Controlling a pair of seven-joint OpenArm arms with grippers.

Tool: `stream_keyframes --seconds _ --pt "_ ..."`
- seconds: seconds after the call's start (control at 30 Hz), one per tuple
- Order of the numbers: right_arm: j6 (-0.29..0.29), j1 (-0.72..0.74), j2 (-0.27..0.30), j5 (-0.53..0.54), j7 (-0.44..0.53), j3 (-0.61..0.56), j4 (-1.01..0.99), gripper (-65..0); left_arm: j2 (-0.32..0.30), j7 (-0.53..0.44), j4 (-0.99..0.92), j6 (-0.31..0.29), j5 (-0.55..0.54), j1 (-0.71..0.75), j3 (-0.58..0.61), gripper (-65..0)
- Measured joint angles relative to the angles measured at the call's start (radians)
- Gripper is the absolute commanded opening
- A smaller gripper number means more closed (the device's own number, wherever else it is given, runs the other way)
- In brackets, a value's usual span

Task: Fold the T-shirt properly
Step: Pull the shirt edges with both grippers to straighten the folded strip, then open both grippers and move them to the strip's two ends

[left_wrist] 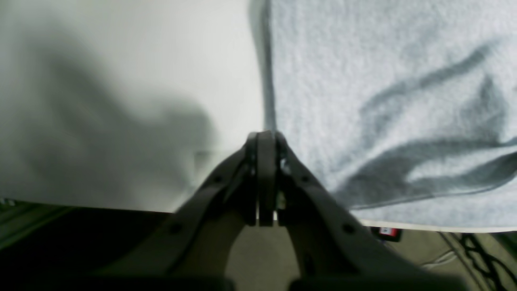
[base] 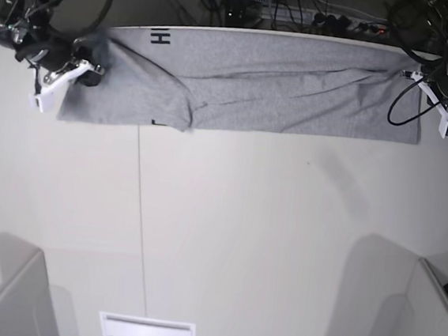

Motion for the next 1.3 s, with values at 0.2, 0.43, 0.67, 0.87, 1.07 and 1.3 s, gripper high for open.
stream_keyframes --seconds 0.2,0.43,0.67,0.87,1.07,1.3 --pt "0.002 0.036 -0.006 -0.201 0.111 -0.144 -0.08 -65.0 0.026 -0.116 -0.156 0.007 0.112 -0.028 0.108 -65.0" --pt "0.012 0.119 0.006 -0.233 0.209 -0.143 -0.249 -65.0 0.011 -0.264 -0.338 0.023 0.262 -0.145 0.169 -65.0" --pt "0.027 0.277 0.005 -0.378 0.255 -0.142 -0.372 -65.0 0.022 -0.284 -0.426 0.034 0.312 -0.291 0.208 -65.0" --pt "-0.002 0.22 0.0 -0.443 0.196 -0.145 -0.16 -65.0 0.057 -0.071 -0.214 -0.002 0.321 -0.261 0.21 -65.0" --pt "0.019 0.212 -0.053 -0.42 0.215 -0.145 -0.006 -65.0 0.043 0.008 -0.062 -0.053 0.329 -0.274 0.139 -65.0" --pt "0.156 0.091 -0.153 -0.44 0.194 -0.128 0.062 -65.0 0.037 0.029 -0.071 -0.053 0.338 -0.217 0.013 -65.0"
